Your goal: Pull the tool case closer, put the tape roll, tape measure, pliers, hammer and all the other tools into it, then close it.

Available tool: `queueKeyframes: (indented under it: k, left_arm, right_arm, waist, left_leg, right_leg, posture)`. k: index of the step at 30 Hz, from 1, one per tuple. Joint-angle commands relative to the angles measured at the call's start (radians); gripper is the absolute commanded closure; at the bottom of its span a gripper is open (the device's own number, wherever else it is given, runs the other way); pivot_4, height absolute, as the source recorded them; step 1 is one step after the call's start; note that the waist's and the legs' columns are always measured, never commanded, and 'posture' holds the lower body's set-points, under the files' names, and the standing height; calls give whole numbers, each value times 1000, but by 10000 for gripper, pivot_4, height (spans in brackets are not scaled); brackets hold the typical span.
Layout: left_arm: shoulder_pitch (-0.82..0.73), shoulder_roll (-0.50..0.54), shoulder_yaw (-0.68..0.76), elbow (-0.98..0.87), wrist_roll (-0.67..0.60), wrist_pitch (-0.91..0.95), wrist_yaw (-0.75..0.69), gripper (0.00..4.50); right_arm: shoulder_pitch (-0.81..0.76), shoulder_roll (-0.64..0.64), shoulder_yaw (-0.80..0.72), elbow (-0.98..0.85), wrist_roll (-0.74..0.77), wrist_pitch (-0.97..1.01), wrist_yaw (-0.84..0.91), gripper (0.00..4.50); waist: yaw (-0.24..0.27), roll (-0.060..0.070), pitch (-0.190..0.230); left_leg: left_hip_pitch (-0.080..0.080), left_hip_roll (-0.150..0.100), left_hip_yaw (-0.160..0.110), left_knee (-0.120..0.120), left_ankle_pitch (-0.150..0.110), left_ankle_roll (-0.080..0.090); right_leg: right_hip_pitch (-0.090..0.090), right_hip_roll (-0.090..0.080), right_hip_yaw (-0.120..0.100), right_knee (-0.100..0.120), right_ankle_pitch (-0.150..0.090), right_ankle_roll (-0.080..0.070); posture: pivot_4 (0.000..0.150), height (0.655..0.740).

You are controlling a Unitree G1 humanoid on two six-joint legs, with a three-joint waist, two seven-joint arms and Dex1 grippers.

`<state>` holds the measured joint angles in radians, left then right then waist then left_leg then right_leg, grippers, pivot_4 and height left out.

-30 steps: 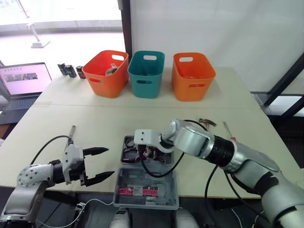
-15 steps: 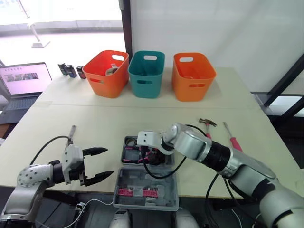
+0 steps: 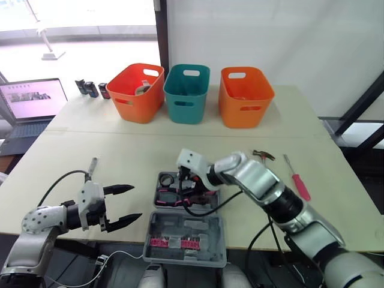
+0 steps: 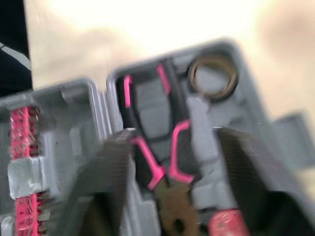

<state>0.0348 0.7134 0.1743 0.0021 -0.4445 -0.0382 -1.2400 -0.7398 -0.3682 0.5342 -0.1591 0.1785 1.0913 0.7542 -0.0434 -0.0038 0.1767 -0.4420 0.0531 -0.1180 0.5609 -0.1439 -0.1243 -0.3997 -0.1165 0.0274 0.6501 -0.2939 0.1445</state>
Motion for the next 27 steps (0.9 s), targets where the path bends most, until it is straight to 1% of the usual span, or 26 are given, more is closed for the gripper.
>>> queueKeyframes:
  k: [1, 2, 7, 10, 12, 15, 18, 23, 27]
  left_arm:
    - [2, 12, 19, -10, -7, -16, -4, 0]
    - [5, 13, 20, -11, -8, -14, -4, 0]
    - [10, 18, 23, -11, -9, -12, -6, 0]
    - [9, 21, 20, -12, -9, -7, -6, 0]
    - [6, 22, 19, -11, -9, -5, -6, 0]
    - [1, 24, 16, -9, -6, -3, -5, 0]
    - [1, 25, 15, -10, -6, -3, -4, 0]
    - [0, 25, 16, -12, -4, -2, 6, 0]
    - [2, 24, 17, -12, -1, -3, 11, 0]
  right_arm:
    - [95, 37, -68, -113, 9, -110, -64, 39418]
    - [135, 41, -72, -134, 9, -160, -72, 44696]
    - [278, 61, -90, -122, -33, -315, -153, 44696]
    - [311, 75, -81, -51, -92, -420, -210, 44696]
    - [316, 100, -94, -12, -95, -451, -229, 44696]
    - [301, 132, -91, 41, -109, -479, -242, 44696]
    - [282, 141, -70, 99, -145, -488, -247, 44696]
    - [262, 144, -37, 174, -195, -479, -232, 44696]
    - [259, 119, 32, 207, -259, -430, -210, 44696]
  waist:
    - [0, 0, 0]
    - [0, 0, 0]
    - [-1, 0, 0]
    - [-1, 0, 0]
    - [-1, 0, 0]
    - [-2, 0, 0]
    - [-1, 0, 0]
    - [0, 0, 0]
    - [-2, -1, 0]
  left_leg:
    - [0, 0, 0, 0, 0, 0]
    - [0, 0, 0, 0, 0, 0]
    - [0, 0, 0, 0, 0, 0]
    - [0, 0, 0, 0, 0, 0]
    - [1, 0, 0, 0, 0, -1]
    - [1, 0, 0, 0, 0, 0]
    - [1, 0, 0, 0, 0, 0]
    - [1, 0, 0, 0, 0, 0]
    - [2, 0, 0, 0, 0, 0]
  right_leg:
    - [0, 0, 0, 0, 0, 0]
    - [0, 0, 0, 0, 0, 0]
    - [0, 0, 0, 0, 0, 0]
    - [1, 0, 0, 0, -1, -1]
    - [1, 0, 0, -1, -2, -3]
    - [1, 0, 0, 0, 0, 0]
    - [1, 0, 0, 0, 0, 0]
    - [1, 0, 0, -1, 0, 0]
    - [2, 0, 0, -1, 0, -1]
  posture:
    - [1500, 7400]
    - [1500, 7400]
    - [1500, 7400]
    - [1500, 7400]
    - [1500, 7400]
    - [1500, 7400]
    - [1500, 7400]
    - [1500, 7400]
    - [1500, 7400]
